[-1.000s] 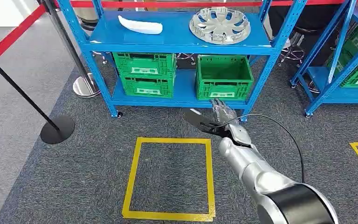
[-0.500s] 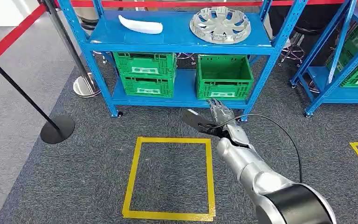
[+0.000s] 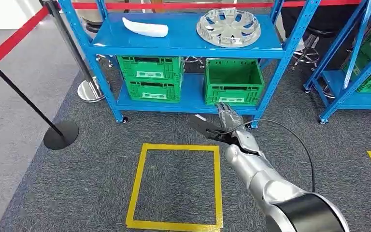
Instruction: Take the parts from the cabinet and place them on the table.
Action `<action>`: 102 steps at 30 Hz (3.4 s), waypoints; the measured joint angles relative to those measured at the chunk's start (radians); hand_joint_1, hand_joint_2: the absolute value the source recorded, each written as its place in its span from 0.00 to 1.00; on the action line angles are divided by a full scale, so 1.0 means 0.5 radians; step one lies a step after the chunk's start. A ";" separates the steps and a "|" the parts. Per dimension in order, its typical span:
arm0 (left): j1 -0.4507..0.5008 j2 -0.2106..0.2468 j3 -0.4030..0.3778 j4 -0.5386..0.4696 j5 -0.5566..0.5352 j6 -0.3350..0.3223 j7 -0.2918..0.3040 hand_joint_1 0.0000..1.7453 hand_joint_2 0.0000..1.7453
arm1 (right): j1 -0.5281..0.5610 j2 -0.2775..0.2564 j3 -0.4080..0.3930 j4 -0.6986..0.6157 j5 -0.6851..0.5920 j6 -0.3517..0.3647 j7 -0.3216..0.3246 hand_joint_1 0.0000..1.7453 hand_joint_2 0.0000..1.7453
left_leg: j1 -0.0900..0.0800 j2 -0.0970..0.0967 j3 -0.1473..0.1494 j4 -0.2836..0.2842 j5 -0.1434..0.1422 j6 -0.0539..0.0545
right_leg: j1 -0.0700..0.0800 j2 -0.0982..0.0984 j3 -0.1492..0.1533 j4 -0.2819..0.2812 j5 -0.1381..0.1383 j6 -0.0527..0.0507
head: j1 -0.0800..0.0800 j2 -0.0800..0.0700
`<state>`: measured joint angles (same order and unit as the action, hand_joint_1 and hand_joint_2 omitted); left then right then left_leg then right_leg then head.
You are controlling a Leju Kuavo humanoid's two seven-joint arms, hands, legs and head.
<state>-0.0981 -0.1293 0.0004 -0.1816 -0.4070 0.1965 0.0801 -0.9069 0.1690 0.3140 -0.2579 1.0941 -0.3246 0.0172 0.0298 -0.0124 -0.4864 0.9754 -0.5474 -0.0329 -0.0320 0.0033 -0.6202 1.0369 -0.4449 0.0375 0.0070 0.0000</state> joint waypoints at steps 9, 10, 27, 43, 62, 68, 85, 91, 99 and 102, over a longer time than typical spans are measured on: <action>0.007 -0.001 0.001 0.001 -0.005 0.002 -0.003 0.00 0.00 | 0.001 -0.005 -0.006 -0.011 0.004 -0.083 -0.073 0.00 0.00 | -0.008 0.016 -0.454 0.699 -0.204 -0.004 | 0.033 0.008 0.042 0.011 -0.064 -0.107 | -0.019 0.000; 0.008 -0.001 0.002 0.001 -0.008 0.002 -0.011 0.00 0.00 | 0.001 -0.005 -0.011 -0.011 0.004 -0.101 -0.082 0.00 0.00 | -0.016 0.015 -0.451 0.633 -0.122 0.012 | 0.040 0.010 0.057 0.011 -0.074 -0.110 | -0.019 0.000; 0.014 -0.002 0.009 0.002 -0.043 -0.004 -0.012 0.00 0.00 | -0.011 -0.011 -0.071 -0.028 -0.009 -0.162 -0.175 0.00 0.00 | -0.051 0.002 -0.106 0.042 0.095 0.116 | 0.041 0.008 -0.131 0.226 -0.027 -0.001 | -0.006 0.000; -0.011 0.006 0.009 0.002 -0.069 -0.019 -0.009 0.00 0.00 | -0.002 -0.008 -0.073 -0.033 0.014 -0.124 -0.298 0.00 0.00 | -0.054 0.014 -0.347 0.186 0.244 0.054 | 0.049 0.002 0.121 -0.017 -0.088 -0.120 | -0.028 0.000; 0.009 0.034 0.026 0.007 -0.047 0.018 0.009 0.00 0.00 | 0.018 0.025 -0.126 -0.035 -0.069 -0.106 -0.419 0.00 0.00 | -0.060 0.001 -0.079 0.047 0.046 0.065 | 0.063 -0.008 -0.056 -0.008 0.047 -0.083 | -0.024 0.000; 0.023 0.040 0.084 0.007 0.021 0.050 -0.020 0.00 0.00 | 0.013 0.027 -0.146 -0.041 -0.082 -0.123 -0.485 0.00 0.00 | -0.045 0.013 -0.390 0.556 -0.095 0.016 | 0.045 -0.002 0.027 -0.025 -0.011 -0.137 | -0.034 0.000; -0.031 0.123 0.245 0.003 0.085 0.123 -0.098 0.00 0.00 | -0.009 0.086 -0.192 -0.050 -0.130 -0.102 -0.565 0.00 0.00 | -0.046 0.012 -0.235 0.056 0.186 0.124 | 0.051 0.002 -0.243 0.631 -0.333 -0.020 | -0.028 0.000; -0.014 0.136 0.243 0.007 0.033 0.071 -0.033 0.00 0.00 | -0.014 0.053 -0.197 -0.046 -0.056 -0.075 -0.510 0.00 0.00 | -0.068 -0.007 -0.140 0.063 0.092 0.092 | 0.069 0.001 -0.040 -0.030 0.059 -0.084 | -0.034 0.000; -0.009 0.123 0.230 0.007 -0.033 0.021 0.012 0.00 0.00 | -0.045 -0.031 -0.168 -0.048 0.032 -0.060 -0.417 0.00 0.00 | -0.039 0.011 -0.424 0.572 -0.119 0.014 | 0.045 0.008 0.022 -0.047 0.019 -0.134 | -0.048 0.000; -0.005 0.115 0.219 0.007 -0.045 0.002 0.022 0.00 0.00 | -0.036 -0.056 -0.168 -0.047 0.030 -0.057 -0.418 0.00 0.00 | -0.031 0.015 -0.494 0.555 0.013 0.007 | 0.041 0.011 0.054 -0.046 -0.007 -0.124 | -0.050 0.000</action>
<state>-0.1007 -0.0717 0.1099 -0.1781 -0.4295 0.1972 0.0912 -0.9250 0.1408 0.2300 -0.2815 1.1089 -0.3532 -0.1919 0.0144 -0.0049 -0.7332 1.2532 -0.5409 -0.0293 -0.0115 0.0087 -0.5933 1.0138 -0.4484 -0.0244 -0.0179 0.0000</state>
